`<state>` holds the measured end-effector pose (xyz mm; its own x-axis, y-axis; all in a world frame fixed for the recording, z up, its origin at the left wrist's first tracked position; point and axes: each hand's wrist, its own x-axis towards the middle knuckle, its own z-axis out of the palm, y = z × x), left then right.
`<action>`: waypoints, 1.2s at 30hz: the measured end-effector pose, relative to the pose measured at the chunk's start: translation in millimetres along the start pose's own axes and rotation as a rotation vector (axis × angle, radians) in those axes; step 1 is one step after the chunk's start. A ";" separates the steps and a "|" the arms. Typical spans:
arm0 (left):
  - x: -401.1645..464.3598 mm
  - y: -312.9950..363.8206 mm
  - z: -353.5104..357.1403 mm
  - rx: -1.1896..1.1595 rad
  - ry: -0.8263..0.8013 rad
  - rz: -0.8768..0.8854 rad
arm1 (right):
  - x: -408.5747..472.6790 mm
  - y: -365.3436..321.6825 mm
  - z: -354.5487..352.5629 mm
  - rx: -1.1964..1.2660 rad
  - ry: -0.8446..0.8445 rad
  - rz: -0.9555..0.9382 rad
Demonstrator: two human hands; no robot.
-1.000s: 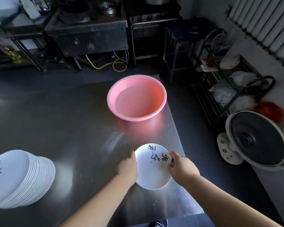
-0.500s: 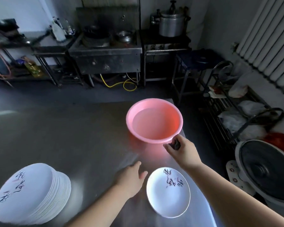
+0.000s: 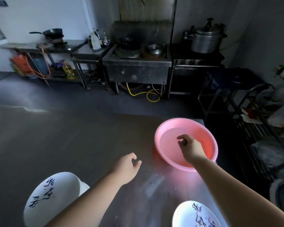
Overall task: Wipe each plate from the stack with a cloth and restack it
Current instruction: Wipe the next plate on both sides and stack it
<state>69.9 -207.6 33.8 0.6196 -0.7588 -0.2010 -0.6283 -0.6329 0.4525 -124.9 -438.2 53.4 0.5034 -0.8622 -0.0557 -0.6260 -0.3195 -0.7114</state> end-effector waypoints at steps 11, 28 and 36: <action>35.0 -2.9 22.6 -0.010 -0.016 -0.069 | 29.6 35.1 33.3 -0.093 -0.070 0.118; 40.8 0.7 23.2 -0.021 -0.009 -0.051 | 39.2 40.1 31.9 -0.163 -0.143 0.027; 18.6 -23.3 -9.9 -0.029 0.020 -0.036 | 14.8 -3.3 51.0 -0.027 -0.153 -0.065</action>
<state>100.7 -205.4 28.1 0.6511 -0.7319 -0.2008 -0.5912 -0.6551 0.4705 -84.9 -429.9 19.2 0.6268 -0.7702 -0.1180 -0.6039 -0.3845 -0.6982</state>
